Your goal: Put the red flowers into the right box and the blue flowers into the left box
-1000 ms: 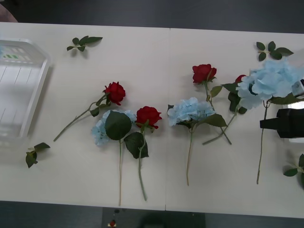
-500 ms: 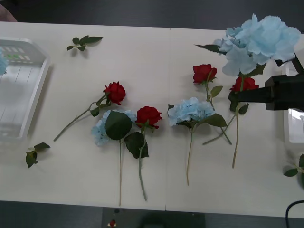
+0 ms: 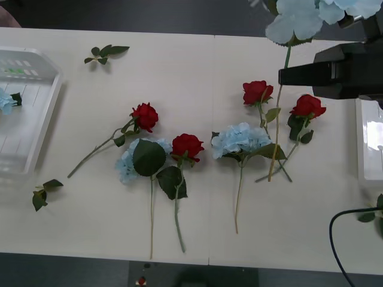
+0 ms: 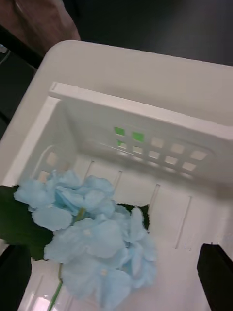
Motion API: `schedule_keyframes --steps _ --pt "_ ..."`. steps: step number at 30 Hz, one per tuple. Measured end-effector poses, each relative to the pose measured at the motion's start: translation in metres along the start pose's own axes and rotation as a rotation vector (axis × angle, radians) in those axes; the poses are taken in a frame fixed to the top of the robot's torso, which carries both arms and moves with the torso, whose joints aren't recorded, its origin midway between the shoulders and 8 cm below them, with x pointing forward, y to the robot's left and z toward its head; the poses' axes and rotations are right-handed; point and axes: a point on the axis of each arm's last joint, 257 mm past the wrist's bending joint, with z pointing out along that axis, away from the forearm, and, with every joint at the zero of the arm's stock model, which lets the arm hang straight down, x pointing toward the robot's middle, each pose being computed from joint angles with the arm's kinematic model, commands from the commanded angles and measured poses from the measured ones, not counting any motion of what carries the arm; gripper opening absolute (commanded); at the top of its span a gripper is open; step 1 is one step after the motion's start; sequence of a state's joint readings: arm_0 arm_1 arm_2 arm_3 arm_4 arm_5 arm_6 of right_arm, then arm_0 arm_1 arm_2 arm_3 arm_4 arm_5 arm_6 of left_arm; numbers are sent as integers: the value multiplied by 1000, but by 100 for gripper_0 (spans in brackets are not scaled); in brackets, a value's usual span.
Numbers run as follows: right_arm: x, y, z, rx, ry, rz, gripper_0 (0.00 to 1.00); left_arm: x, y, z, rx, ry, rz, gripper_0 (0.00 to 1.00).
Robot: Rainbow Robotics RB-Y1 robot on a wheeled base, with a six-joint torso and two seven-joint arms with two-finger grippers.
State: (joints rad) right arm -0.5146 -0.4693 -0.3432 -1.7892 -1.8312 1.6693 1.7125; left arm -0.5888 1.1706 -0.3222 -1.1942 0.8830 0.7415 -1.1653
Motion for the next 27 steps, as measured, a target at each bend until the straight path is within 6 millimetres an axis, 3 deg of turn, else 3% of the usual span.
schedule_keyframes --steps 4,12,23,27 --pt "-13 16 14 -48 -10 -79 0 0 -57 -22 163 -12 -47 100" --pt "-28 26 54 -99 -52 -82 0 -4 -148 -126 468 -32 -74 100" --pt "-49 41 95 -135 -91 -96 0 48 -285 -234 941 44 -239 100" --pt "-56 51 103 -159 -104 -112 0 72 -322 -273 1065 110 -224 100"
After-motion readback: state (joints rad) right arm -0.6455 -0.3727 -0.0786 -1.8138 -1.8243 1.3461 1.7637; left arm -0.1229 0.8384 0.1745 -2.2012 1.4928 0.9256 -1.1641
